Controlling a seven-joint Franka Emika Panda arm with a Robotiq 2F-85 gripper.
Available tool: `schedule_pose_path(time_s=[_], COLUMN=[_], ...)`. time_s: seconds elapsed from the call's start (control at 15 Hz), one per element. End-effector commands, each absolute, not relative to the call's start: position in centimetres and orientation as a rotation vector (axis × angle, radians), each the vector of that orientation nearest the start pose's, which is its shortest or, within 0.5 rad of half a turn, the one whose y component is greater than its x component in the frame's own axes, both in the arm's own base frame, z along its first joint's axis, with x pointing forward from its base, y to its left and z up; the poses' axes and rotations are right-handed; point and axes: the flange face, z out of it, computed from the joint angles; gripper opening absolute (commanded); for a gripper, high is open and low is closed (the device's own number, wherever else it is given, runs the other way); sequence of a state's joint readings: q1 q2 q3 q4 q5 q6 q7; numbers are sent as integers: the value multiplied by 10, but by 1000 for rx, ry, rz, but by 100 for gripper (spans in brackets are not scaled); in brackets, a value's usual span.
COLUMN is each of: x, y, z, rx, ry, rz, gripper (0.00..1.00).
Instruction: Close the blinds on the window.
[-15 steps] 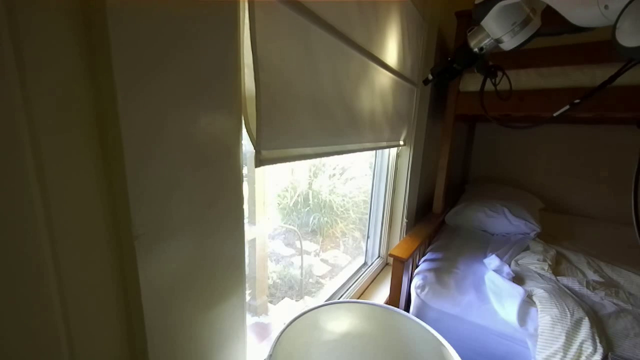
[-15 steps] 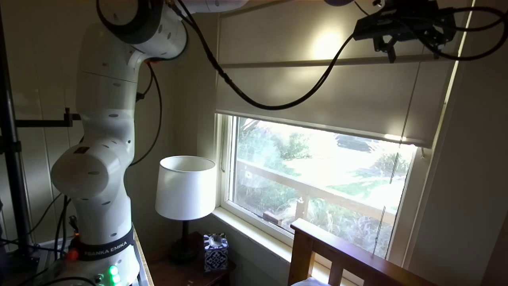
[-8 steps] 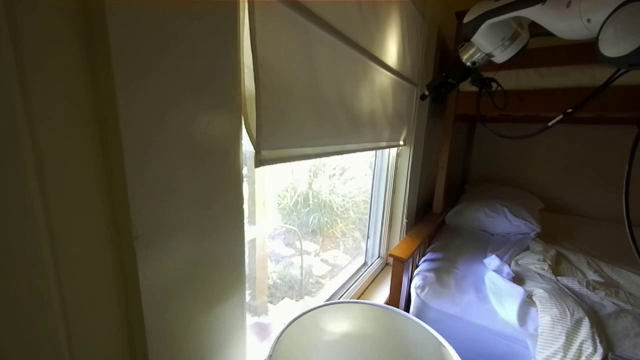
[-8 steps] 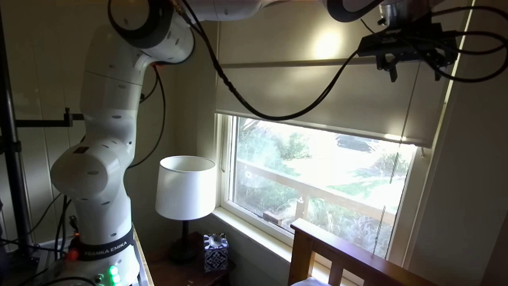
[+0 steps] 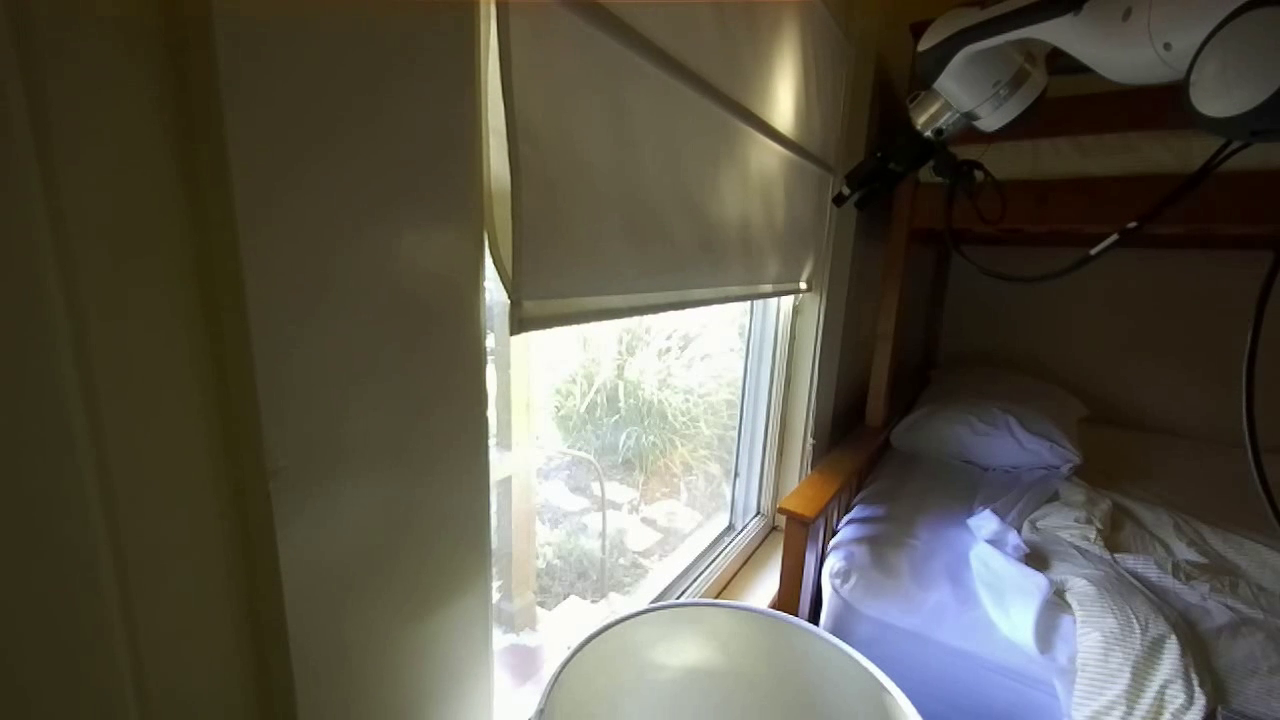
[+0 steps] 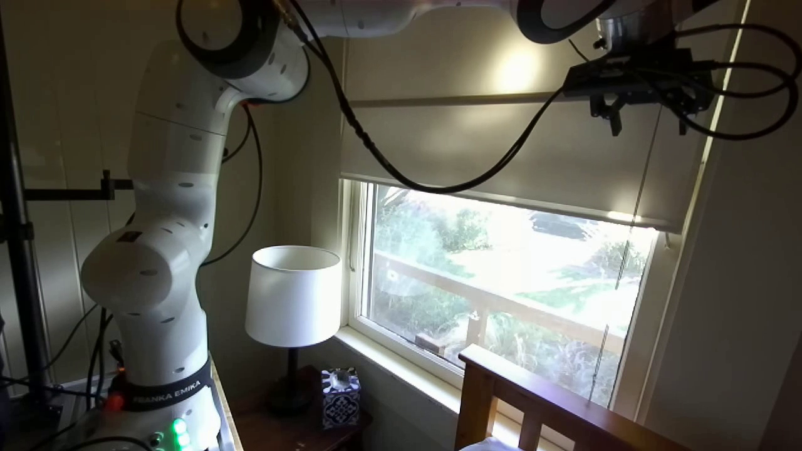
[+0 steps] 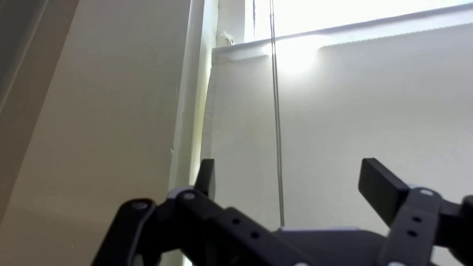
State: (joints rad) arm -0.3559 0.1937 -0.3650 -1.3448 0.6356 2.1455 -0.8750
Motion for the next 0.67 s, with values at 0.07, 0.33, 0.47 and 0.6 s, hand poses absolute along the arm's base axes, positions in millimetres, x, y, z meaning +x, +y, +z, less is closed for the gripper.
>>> schedule_pose_path(time_s=[0.07, 0.33, 0.47, 0.6], x=[530, 535, 538, 542], y=[-390, -397, -399, -399], z=[693, 683, 678, 672], rx=[-2834, -2766, -2742, -2736], ry=[-145, -195, -206, -210], rz=[-1322, -1371, -1376, -1361], gripper=[100, 100, 100, 100])
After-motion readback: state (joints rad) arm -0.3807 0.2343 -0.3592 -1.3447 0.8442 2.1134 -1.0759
